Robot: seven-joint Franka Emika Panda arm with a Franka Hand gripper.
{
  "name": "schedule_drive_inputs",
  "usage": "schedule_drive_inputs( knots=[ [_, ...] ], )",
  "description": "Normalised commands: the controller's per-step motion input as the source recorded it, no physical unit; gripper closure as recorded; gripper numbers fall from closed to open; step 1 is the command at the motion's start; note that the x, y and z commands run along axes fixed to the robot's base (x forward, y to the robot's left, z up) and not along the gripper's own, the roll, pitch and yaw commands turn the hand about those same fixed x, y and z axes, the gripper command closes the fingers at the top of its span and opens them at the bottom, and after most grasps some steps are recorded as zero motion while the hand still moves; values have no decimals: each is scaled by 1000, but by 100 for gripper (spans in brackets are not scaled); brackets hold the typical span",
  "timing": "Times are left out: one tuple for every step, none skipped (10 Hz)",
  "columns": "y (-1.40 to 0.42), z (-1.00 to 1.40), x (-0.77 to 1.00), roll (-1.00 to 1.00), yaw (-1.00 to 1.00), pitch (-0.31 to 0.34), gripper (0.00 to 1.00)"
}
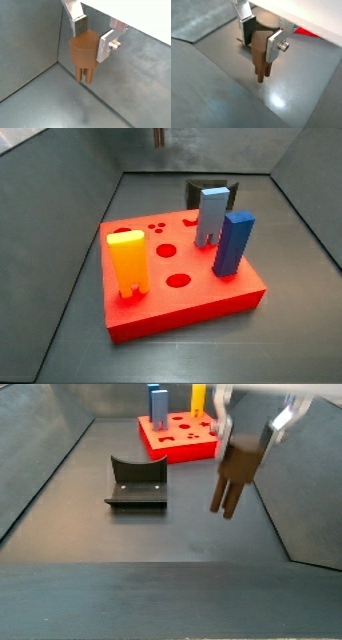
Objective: Pick up the 3 prong object. Move up. Move to above the board. Insert the 3 prong object.
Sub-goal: Move to above the board.
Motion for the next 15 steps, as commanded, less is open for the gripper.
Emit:
schedule_drive_inputs(
  knots=[
    [21,1000,23,139,26,-48,100],
    [16,1000,15,111,21,10,100],
    [13,943,8,100,23,58,100],
    [8,805,11,92,27,89,100],
    [3,667,11,77,29,109,100],
    [-1,526,9,73,33,116,100],
    [-10,292,1,86,42,117,100],
    [-14,197,-1,92,45,115,100],
    [-1000,104,83,-209,91,816,100],
    [-1000,98,85,-224,84,792,100],
    [-1000,109,90,-136,68,600,100],
    [-1000,106,93,-82,37,394,100],
    [-1000,105,97,-42,20,193,100],
    [-1000,109,97,-31,20,123,100],
    [-1000,113,96,-19,12,70,100]
  ],
)
